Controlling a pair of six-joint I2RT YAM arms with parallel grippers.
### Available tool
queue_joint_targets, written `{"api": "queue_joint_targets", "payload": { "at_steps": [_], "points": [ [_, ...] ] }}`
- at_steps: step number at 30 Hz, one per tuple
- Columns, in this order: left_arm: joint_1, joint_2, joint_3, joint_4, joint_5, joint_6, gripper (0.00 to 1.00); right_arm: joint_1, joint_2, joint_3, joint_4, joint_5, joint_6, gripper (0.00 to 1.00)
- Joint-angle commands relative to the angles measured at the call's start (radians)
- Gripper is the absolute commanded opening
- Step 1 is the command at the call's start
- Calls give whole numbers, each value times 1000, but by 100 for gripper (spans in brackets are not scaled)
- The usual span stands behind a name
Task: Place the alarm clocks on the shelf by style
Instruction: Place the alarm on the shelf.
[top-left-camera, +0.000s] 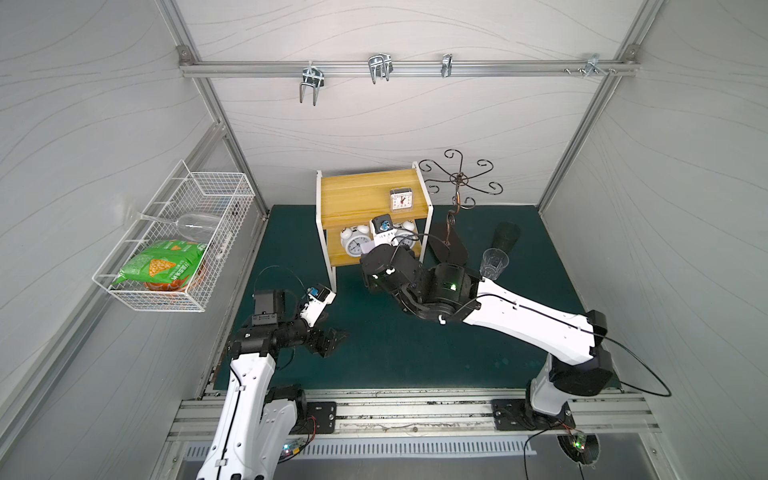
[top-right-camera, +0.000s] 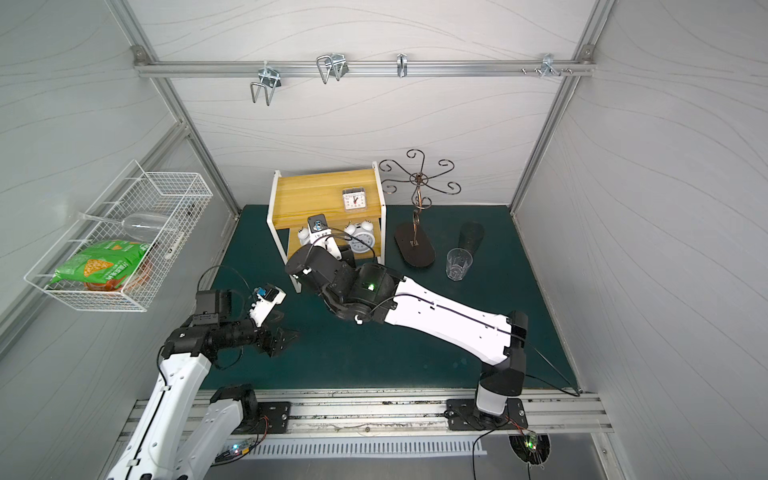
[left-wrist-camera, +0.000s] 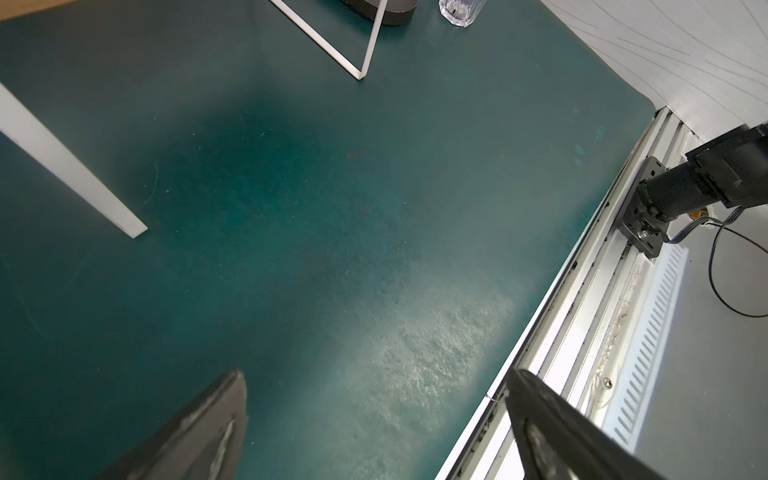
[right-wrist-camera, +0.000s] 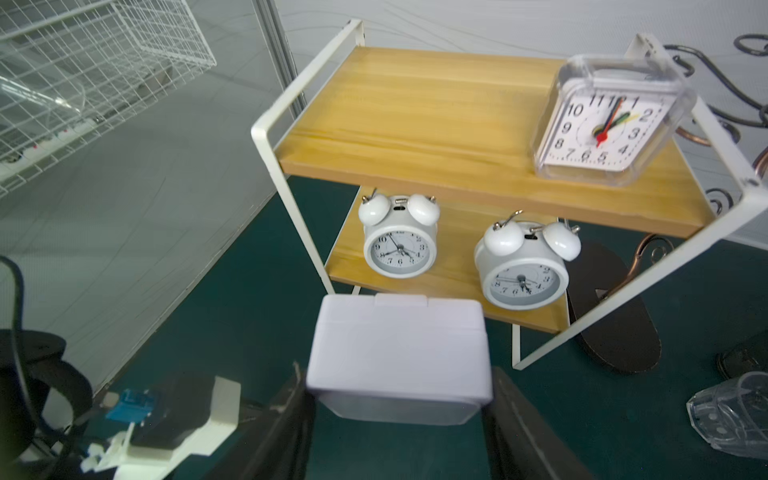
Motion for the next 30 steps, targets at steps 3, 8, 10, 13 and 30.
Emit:
{"api": "queue_joint_targets", "payload": {
  "at_steps": [3,8,10,13,30],
  "points": [
    [-2,-4,31,34,3,-10,99,-36,120,235,-116,-5,-65,63],
    [-1,-4,24,36,1,-8,99,-53,240,458,-150,-1,-124,62],
    [-1,1,21,39,0,-8,99,-65,277,526,-143,-7,-148,62],
    [-1,8,19,44,0,-10,99,-88,311,569,-97,-13,-185,61],
    [-1,30,24,67,2,-25,99,-197,412,663,1,-134,-209,59]
  ]
}}
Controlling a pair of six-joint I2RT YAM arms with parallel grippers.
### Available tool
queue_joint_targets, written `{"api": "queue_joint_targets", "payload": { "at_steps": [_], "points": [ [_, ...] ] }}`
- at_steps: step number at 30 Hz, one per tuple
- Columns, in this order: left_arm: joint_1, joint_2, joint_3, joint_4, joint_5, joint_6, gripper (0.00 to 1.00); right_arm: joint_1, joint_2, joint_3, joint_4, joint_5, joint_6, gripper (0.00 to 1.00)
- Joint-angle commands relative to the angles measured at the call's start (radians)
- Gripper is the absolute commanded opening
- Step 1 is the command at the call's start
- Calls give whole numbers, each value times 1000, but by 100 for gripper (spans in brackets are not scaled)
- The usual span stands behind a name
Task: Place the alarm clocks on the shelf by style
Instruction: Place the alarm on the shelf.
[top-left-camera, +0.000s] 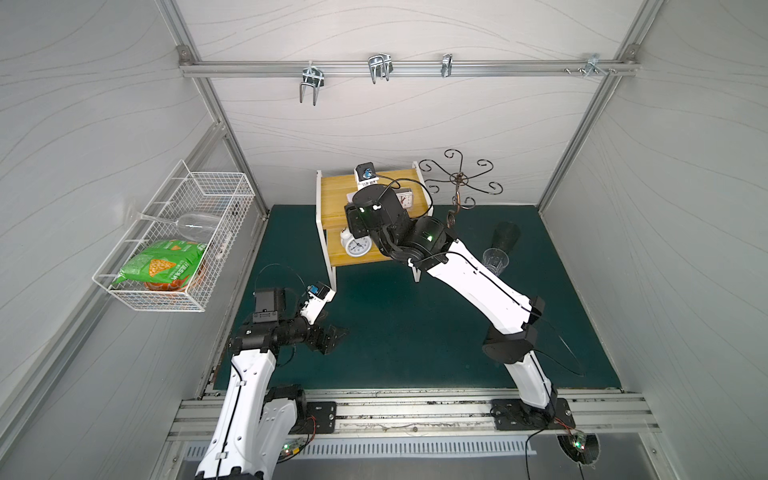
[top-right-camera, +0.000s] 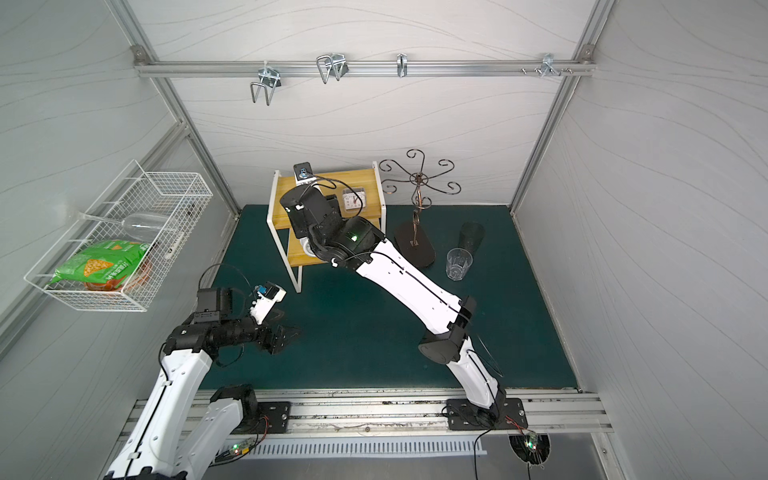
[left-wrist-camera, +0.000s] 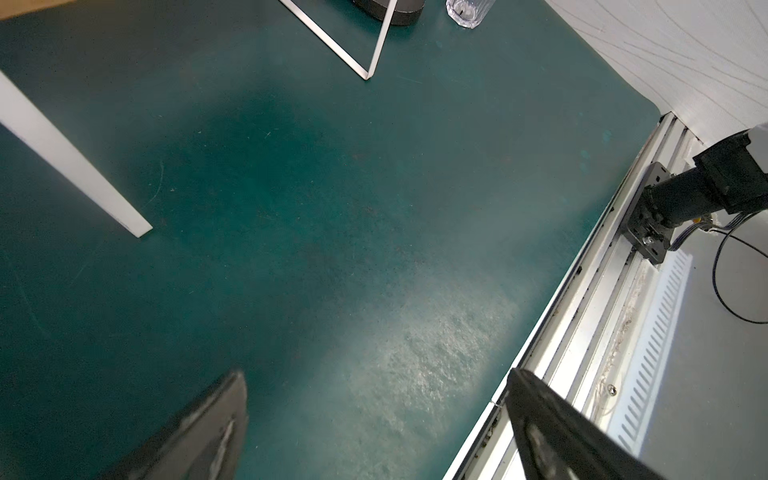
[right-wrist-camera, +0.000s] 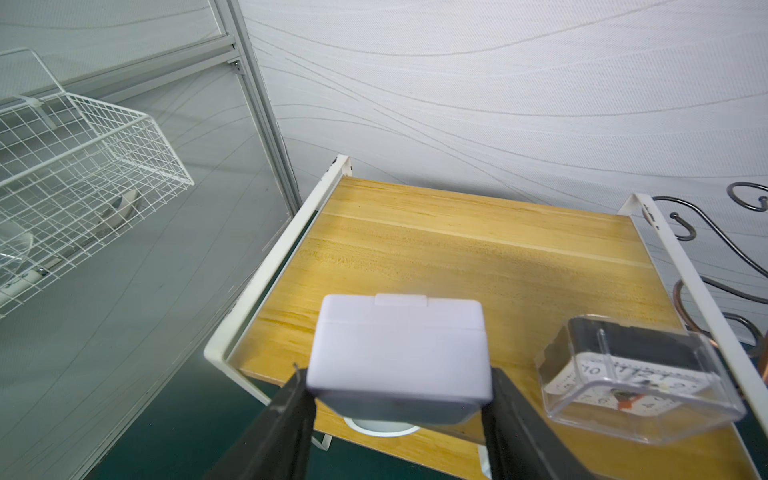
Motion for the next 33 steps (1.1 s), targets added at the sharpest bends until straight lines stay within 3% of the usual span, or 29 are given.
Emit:
{"api": "queue_joint_targets", "payload": {
  "at_steps": [1,21,33],
  "points": [
    [-1,3,24,40,6,-12,99,-19,18,22,41,-32,4,59],
    [-1,21,20,65,9,-23,99,-52,48,22,43,-53,15,62],
    [-1,20,17,66,8,-18,99,-53,53,23,41,-51,14,74]
  ]
}}
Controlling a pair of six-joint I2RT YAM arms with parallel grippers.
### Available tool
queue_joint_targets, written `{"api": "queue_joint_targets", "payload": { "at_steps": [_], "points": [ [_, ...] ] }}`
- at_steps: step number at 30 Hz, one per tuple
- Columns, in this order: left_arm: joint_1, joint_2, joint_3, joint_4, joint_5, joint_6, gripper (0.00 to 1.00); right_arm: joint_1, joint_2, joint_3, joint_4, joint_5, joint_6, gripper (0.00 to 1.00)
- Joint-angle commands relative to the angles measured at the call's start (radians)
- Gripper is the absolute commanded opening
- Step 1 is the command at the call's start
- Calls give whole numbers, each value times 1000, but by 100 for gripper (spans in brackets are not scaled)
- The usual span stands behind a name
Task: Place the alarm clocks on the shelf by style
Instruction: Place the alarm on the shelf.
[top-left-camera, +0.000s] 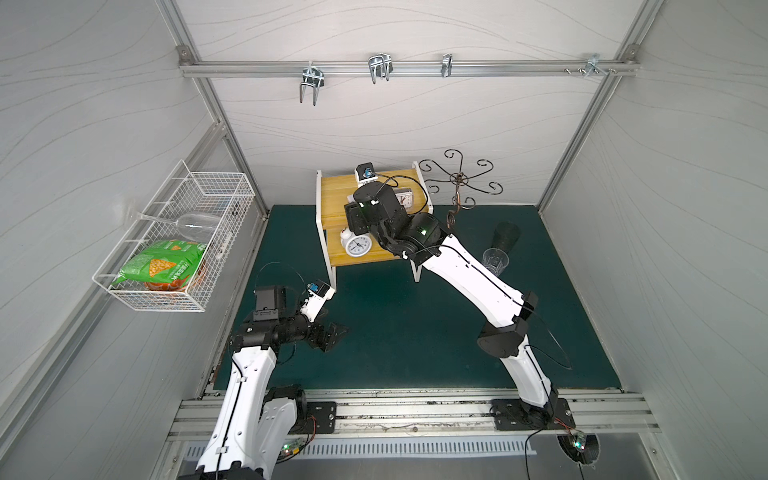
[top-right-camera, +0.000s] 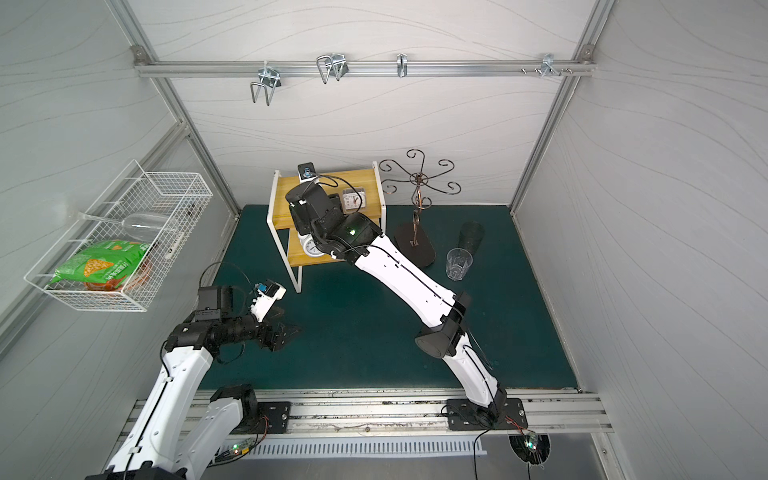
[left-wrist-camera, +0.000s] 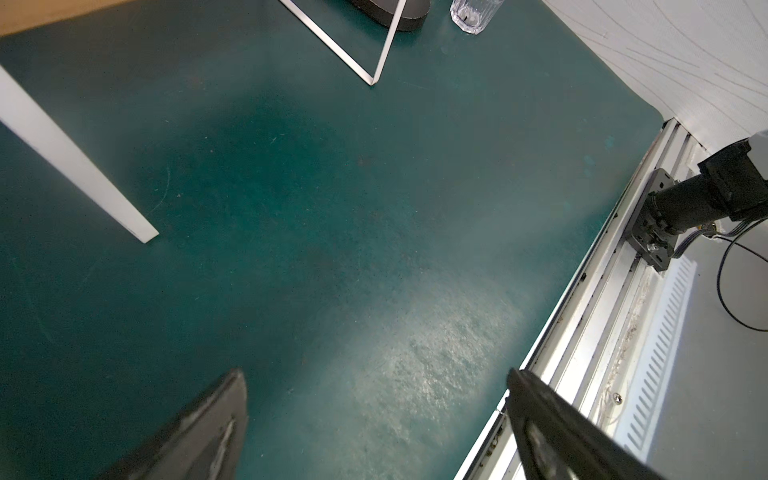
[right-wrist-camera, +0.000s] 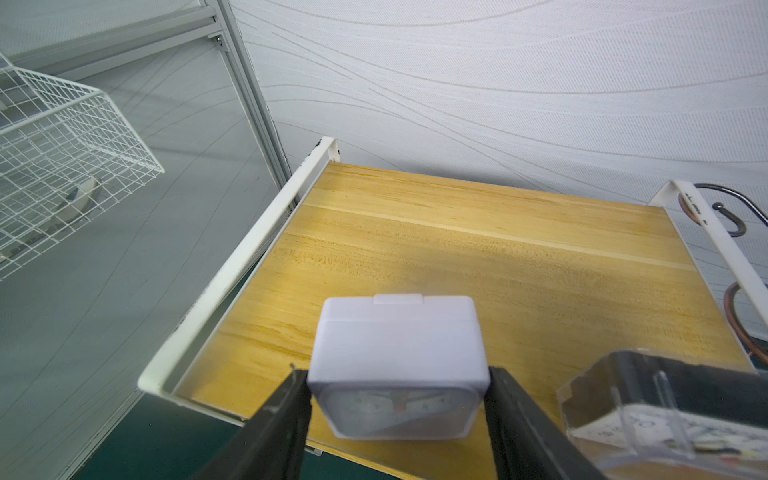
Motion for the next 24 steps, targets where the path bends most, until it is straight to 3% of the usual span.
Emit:
{"api": "queue_joint_targets", "payload": {
  "at_steps": [1,9,20,24],
  "points": [
    [-1,-1,16,36,8,-3,99,-6,14,22,27,2,12,78],
    [-1,-2,6,41,4,0,99,1,-13,20,17,-22,12,99],
    [-1,-2,2,72,-8,-20,99,40,-203,-125,35,-62,-20,99],
    [-1,-11,-4,114,-54,-67,99,39,-323,-282,38,-95,-9,99]
  ]
}}
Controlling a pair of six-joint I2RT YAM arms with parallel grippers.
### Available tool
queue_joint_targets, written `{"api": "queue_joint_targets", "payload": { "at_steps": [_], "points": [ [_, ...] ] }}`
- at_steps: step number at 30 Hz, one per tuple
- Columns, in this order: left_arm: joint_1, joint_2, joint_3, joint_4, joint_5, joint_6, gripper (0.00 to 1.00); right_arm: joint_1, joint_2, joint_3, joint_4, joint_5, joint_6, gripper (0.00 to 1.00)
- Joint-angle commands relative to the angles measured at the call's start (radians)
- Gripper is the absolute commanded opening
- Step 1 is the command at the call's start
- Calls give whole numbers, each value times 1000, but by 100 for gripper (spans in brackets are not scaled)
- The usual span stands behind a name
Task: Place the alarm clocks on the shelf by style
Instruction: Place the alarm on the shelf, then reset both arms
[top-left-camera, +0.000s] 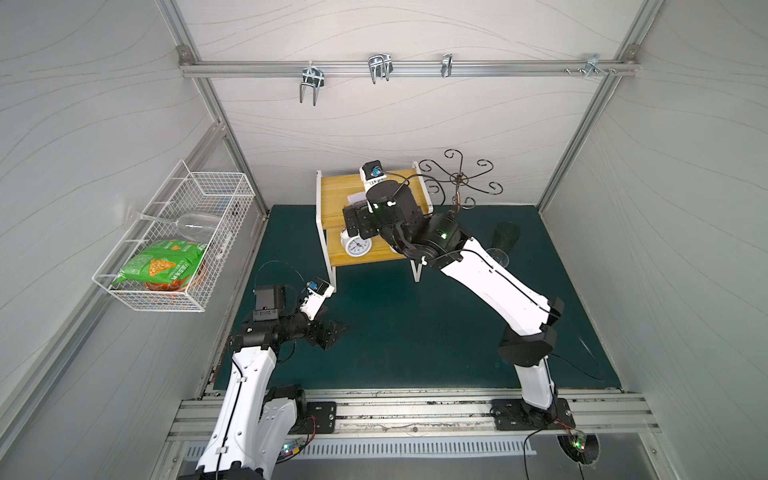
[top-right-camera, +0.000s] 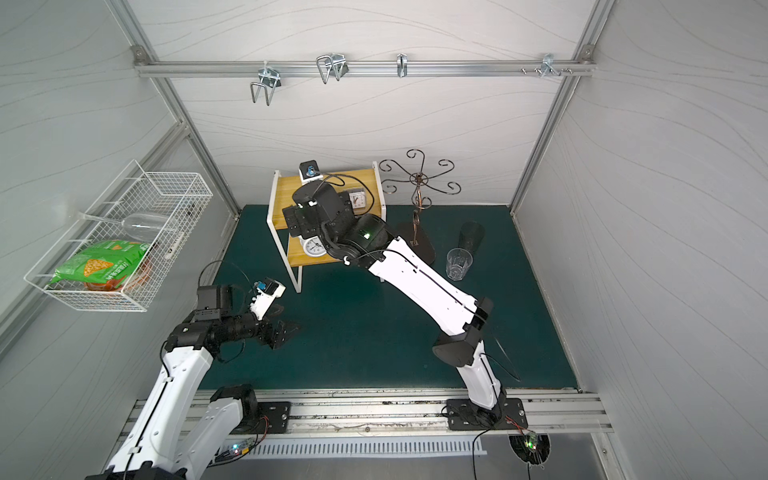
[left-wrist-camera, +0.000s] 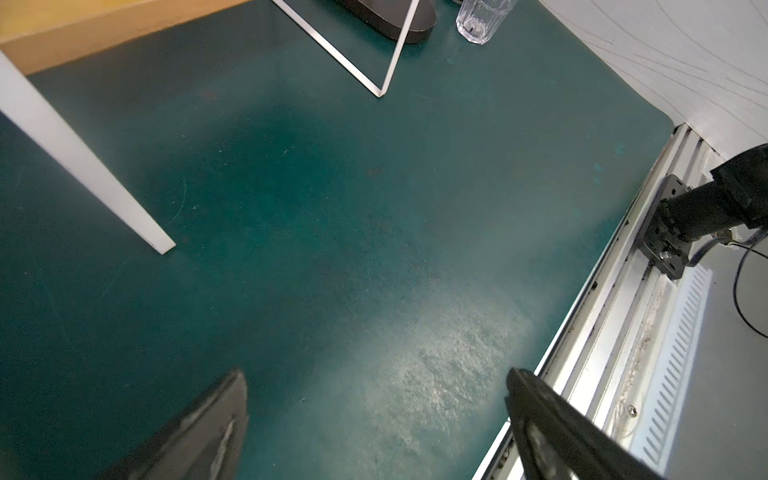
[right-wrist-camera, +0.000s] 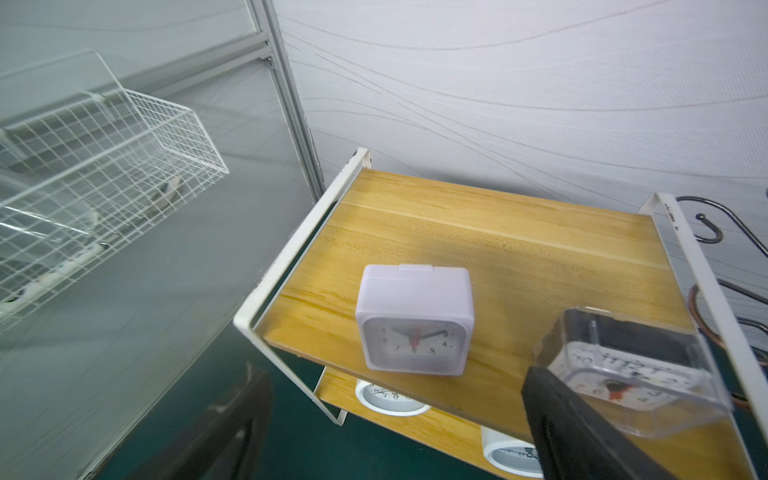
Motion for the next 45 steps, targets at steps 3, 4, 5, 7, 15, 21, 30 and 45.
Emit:
{"api": "queue_joint_targets", "payload": {
  "at_steps": [3,4,5,7,15,21,30,45],
  "points": [
    [-2,-10,-6,110,-71,-91,99,-4,-221,-249,38,-51,12,99],
    [-2,-10,-8,125,-85,-106,99,-11,-267,-327,53,-62,15,99],
    [-1,-9,-10,141,-96,-119,99,-18,-316,-397,67,-69,20,99],
    [-1,-9,-18,175,-119,-143,99,-39,-422,-554,107,-89,37,99],
    [0,19,-101,417,-206,-247,100,-244,-846,-1226,302,-146,24,99],
    [0,65,-223,741,-252,-355,100,-522,-1045,-1673,542,-244,-49,99],
    [0,249,-383,1291,-317,-416,99,-938,-903,-1944,887,-577,-115,99],
    [-1,627,-409,1831,-478,-526,100,-1072,-547,-1989,1376,-574,-180,99]
  ]
}}
